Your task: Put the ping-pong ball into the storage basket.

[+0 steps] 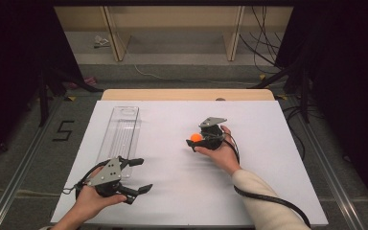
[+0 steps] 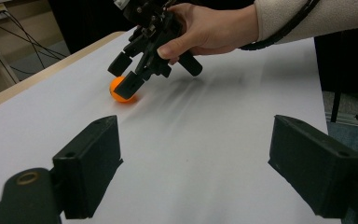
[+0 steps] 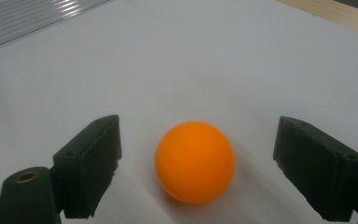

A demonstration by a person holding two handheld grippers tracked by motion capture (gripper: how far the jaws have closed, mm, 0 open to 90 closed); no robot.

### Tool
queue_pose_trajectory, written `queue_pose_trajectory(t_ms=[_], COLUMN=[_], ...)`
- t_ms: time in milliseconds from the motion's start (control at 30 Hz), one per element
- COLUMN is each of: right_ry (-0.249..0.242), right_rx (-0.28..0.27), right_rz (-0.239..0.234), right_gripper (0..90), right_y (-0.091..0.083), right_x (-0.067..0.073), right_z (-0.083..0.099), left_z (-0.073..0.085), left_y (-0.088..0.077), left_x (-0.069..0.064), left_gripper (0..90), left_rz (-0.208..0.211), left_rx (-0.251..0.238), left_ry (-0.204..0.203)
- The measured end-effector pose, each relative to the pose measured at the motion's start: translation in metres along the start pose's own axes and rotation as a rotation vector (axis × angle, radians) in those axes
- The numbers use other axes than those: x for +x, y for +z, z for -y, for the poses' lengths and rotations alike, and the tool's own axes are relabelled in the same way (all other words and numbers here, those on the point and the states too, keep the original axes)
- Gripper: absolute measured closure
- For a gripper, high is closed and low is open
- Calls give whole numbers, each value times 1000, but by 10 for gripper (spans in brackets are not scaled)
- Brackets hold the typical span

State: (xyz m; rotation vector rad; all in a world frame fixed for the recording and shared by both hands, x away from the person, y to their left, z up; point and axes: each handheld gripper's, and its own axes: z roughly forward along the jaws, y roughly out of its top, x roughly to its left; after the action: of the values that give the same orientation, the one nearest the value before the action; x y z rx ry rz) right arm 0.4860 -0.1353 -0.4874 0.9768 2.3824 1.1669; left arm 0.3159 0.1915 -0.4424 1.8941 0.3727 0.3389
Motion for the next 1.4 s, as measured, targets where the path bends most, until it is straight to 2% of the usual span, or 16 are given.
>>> queue_pose_trajectory(t_ms=[300,433,533,567,900,1000,1400], right_ry=[-1,-12,-16,-19,-27,-27,-24], right_rx=[15,33,39,44,55,49,38], right_rz=[9,4,2,0,3,-1,6], right_gripper=[197,267,287,324,444,506,513], right_y=[6,9,10,10,13,12,10], right_x=[0,1,1,1,2,1,0], right_z=[1,2,2,2,3,3,2], left_z=[0,0,0,0,0,0,0], left_y=[0,0,0,0,0,0,0], left_x=[0,0,0,0,0,0,-1], left_gripper=[161,161,161,161,161,161,161], left_rz=[1,0,0,0,2,2,5], left_rx=[0,-2,-3,-2,-3,-2,0], left_ry=[0,0,-1,-1,-1,-1,-3])
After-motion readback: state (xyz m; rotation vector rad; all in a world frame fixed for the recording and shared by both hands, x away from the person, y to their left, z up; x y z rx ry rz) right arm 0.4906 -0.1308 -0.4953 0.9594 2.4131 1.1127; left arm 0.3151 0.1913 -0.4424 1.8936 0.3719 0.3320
